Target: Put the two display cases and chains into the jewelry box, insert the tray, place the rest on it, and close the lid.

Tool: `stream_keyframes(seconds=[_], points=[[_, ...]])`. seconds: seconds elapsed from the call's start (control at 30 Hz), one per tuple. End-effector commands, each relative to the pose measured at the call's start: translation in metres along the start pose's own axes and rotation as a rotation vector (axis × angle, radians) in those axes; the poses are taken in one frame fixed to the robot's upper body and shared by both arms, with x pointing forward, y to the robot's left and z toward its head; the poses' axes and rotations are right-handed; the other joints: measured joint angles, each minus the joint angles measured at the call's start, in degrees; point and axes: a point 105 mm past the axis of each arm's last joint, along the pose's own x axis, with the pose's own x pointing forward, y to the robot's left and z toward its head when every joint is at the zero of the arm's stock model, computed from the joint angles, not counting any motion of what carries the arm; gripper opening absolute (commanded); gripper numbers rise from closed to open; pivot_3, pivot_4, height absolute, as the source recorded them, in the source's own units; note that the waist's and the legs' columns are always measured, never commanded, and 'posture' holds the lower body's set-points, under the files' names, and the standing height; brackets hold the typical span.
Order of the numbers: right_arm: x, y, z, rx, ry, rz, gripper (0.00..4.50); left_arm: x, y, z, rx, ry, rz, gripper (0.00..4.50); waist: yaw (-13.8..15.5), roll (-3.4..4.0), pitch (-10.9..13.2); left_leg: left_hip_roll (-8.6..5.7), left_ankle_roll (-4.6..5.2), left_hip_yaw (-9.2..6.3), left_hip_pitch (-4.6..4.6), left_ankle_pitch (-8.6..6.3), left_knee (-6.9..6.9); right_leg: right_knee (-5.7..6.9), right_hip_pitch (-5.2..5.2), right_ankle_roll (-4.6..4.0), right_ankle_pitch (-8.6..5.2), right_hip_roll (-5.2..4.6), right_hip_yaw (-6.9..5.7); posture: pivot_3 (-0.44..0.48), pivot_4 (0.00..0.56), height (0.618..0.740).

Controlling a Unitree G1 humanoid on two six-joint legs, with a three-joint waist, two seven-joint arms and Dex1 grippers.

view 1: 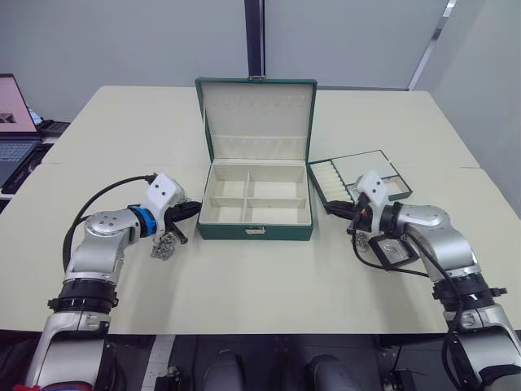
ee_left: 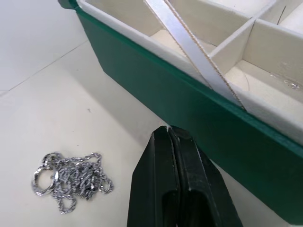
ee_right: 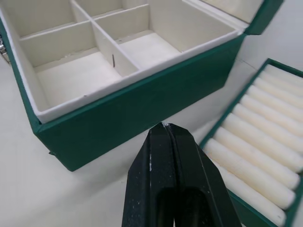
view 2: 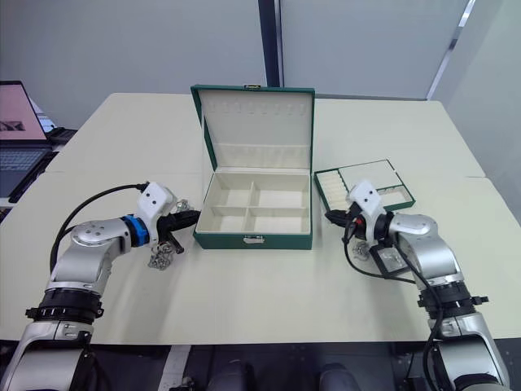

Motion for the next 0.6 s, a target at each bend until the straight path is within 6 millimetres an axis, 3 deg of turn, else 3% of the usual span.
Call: stream_keyframes(seconds=[0.03,0.07,0.17,0.27,0.5,0.6], points=[[-0.037,-0.018,0.014,0.0,-0.046,-0.046,0.03,-0.036,0.024,0.018,0.005,-0.057,0.072,0.0,0.0,0.0,0.0,0.0,0.0,0.0,-0.01,0.0,-0.01,-0.01,0.0,0.0,0.0,0.0,0.0,0.0,0.15,0.74],[-0.045,-0.021,0.013,0.002,-0.04,-0.052,0.0,-0.044,0.026,0.018,0.0,-0.058,0.081,0.36,0.0,0.0,0.0,0.0,0.0,0.01,-0.01,0.0,-0.02,-0.03,0.0,0.0,0.0,0.0,0.0,0.0,0.15,0.74],[-0.082,-0.032,0.002,0.013,0.018,-0.073,0.55,-0.077,0.04,0.012,-0.037,-0.036,0.132,1.23,0.0,0.0,0.0,0.0,0.01,0.02,0.0,-0.01,-0.07,-0.1,0.01,0.0,0.0,-0.01,0.0,0.0,0.15,0.74],[-0.126,-0.046,-0.007,0.021,0.059,-0.13,1.36,-0.117,0.05,-0.001,-0.086,0.001,0.194,2.21,0.0,0.0,0.0,-0.01,0.02,0.05,0.02,-0.02,-0.08,-0.13,0.03,0.0,-0.01,-0.02,0.03,0.0,0.15,0.74],[-0.185,-0.064,-0.038,0.053,0.152,-0.256,3.25,-0.184,0.063,-0.032,-0.143,0.067,0.393,4.44,-0.3,-0.01,0.0,0.0,0.22,0.05,0.08,-0.13,-0.07,-0.11,0.06,-0.02,-0.02,-0.03,0.03,0.0,0.15,0.74],[-0.189,-0.065,-0.044,0.069,0.156,-0.268,4.22,-0.197,0.061,-0.043,-0.154,0.087,0.439,4.5,-0.3,0.0,0.0,0.0,0.22,0.07,0.08,-0.13,-0.1,-0.16,0.04,-0.02,-0.02,-0.05,0.04,0.0,0.15,0.74]])
